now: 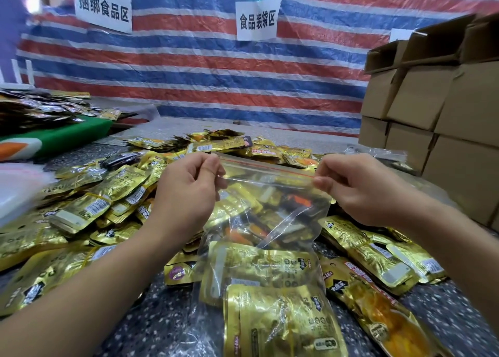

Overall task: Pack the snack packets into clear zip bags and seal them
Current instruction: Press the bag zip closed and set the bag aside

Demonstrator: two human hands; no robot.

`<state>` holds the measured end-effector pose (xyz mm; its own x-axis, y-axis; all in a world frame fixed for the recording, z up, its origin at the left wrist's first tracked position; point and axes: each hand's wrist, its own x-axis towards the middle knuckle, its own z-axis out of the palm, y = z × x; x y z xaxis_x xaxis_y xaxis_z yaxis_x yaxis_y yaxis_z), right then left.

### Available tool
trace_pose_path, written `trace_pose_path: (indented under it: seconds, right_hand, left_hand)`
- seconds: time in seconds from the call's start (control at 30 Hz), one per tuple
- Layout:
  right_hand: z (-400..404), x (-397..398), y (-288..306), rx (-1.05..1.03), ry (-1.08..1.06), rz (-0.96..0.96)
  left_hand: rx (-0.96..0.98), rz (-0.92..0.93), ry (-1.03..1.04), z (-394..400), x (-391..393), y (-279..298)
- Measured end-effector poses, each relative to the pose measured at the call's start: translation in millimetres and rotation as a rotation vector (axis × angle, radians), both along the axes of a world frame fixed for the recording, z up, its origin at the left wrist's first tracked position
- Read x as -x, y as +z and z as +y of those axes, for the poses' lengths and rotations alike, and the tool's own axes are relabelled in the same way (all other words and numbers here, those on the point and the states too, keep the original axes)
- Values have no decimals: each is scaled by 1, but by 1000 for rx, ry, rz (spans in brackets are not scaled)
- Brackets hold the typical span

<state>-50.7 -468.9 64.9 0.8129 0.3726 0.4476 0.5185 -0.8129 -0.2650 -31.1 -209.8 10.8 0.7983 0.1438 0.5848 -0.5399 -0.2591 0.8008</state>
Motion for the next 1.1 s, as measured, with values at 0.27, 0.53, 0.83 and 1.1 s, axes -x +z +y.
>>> trace_pose_path:
  seconds: [0.27,0.53,0.83,1.1]
  right_hand:
    - [-1,1,0,10,60,66]
    - [-7,-2,-12,-168,106,1]
    - [9,-3,-36,-959,211,520]
    - [16,18,-50,-458,290,828]
  left_hand:
    - [8,3,-117,-4,2,-3]
    - [170,140,-317,-8,3,-1]
    - [239,408,-542,-14,11,-1]
    - [451,365,-487,-9,7,9]
